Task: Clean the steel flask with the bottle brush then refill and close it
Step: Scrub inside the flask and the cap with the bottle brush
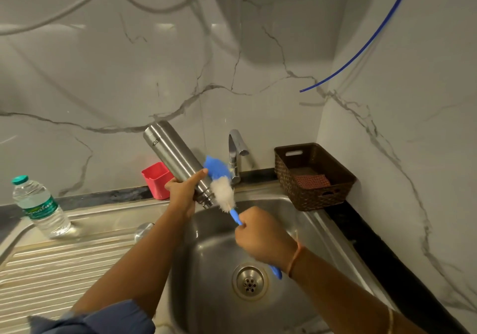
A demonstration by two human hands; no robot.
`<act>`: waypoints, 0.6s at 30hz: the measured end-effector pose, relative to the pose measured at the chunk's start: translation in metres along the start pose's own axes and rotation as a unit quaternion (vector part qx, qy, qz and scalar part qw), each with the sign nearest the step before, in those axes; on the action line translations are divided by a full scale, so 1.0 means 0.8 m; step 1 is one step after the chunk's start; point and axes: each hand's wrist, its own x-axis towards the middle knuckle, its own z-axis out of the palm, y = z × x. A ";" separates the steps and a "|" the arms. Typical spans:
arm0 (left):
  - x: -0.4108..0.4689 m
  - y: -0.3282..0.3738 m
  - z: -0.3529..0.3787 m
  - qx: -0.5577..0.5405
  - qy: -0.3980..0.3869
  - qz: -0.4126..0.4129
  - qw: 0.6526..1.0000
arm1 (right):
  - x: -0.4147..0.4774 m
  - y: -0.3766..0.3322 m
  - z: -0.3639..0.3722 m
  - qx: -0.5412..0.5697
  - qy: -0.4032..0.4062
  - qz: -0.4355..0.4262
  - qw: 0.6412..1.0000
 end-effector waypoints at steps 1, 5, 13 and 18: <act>0.004 0.001 -0.004 -0.003 -0.002 -0.011 1.000 | -0.010 -0.003 0.002 -0.013 0.005 -0.015 1.000; 0.004 -0.009 -0.004 -0.056 -0.025 -0.040 0.997 | -0.006 -0.014 0.003 -0.039 0.026 0.006 0.999; -0.009 -0.011 -0.002 -0.101 0.003 -0.034 0.994 | -0.014 -0.019 -0.005 -0.053 0.013 0.000 0.999; -0.007 -0.002 -0.002 -0.128 0.013 -0.022 0.992 | -0.002 -0.013 -0.010 -0.067 0.006 0.027 0.997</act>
